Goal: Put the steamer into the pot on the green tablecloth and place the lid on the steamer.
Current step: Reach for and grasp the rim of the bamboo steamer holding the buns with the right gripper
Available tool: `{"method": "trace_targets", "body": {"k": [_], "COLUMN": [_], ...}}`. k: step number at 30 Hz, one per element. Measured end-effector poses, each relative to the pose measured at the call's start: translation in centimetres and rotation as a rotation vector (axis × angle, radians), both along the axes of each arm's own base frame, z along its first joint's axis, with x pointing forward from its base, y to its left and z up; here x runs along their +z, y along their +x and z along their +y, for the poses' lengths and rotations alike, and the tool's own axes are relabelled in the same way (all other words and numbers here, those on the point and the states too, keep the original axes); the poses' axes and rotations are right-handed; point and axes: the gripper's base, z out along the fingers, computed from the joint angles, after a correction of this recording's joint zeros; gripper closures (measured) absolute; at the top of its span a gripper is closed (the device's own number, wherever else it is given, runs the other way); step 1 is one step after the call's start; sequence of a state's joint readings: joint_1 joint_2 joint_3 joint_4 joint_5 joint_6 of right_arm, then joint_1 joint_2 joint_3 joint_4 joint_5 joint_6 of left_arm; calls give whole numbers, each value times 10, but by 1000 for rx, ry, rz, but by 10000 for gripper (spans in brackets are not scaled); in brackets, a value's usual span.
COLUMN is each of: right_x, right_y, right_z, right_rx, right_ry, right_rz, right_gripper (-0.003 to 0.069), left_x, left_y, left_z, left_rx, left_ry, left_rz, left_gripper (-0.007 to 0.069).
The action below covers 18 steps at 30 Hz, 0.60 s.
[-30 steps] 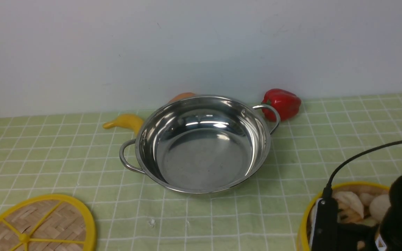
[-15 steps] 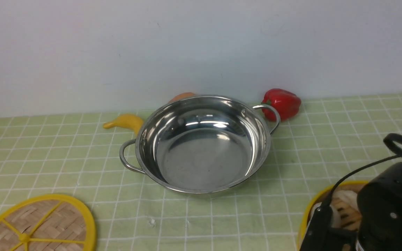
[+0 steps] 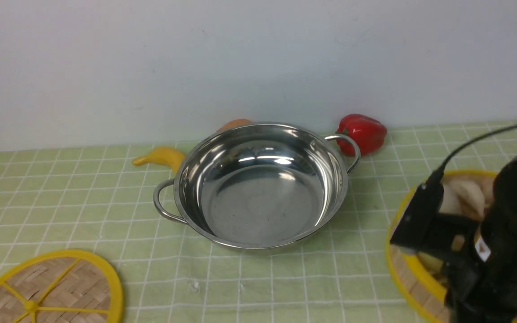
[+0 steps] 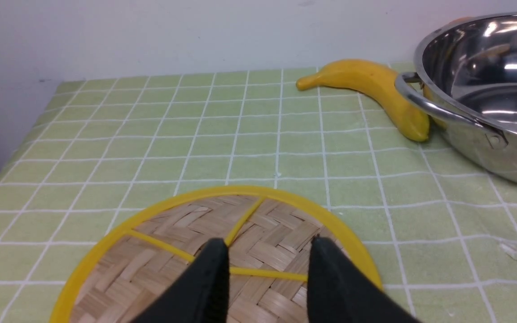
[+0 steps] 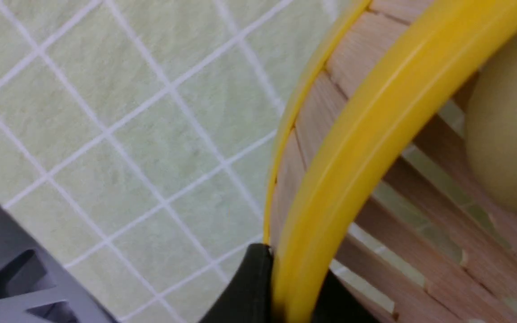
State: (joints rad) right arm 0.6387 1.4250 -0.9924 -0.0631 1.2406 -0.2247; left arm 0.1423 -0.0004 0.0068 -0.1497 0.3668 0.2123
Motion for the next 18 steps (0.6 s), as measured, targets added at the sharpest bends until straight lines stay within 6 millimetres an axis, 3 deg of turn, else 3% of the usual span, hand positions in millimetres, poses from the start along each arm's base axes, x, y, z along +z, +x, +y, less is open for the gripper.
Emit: {"method": "trace_targets", "body": {"k": [5, 9, 13, 18], "right_x": [56, 73, 75, 62], "right_y": [26, 48, 69, 101], "right_z": [16, 33, 52, 105], "right_rx": [133, 249, 323, 470], "right_ry": [71, 78, 97, 98], "right_rz": [-188, -237, -240, -249], "right_gripper": [597, 597, 597, 597], "left_x": [0, 0, 0, 0], "left_y": [0, 0, 0, 0], "left_z": [0, 0, 0, 0], "left_rx": [0, 0, 0, 0], "left_ry": [0, 0, 0, 0], "left_rz": [0, 0, 0, 0], "left_gripper": [382, 382, 382, 382]}}
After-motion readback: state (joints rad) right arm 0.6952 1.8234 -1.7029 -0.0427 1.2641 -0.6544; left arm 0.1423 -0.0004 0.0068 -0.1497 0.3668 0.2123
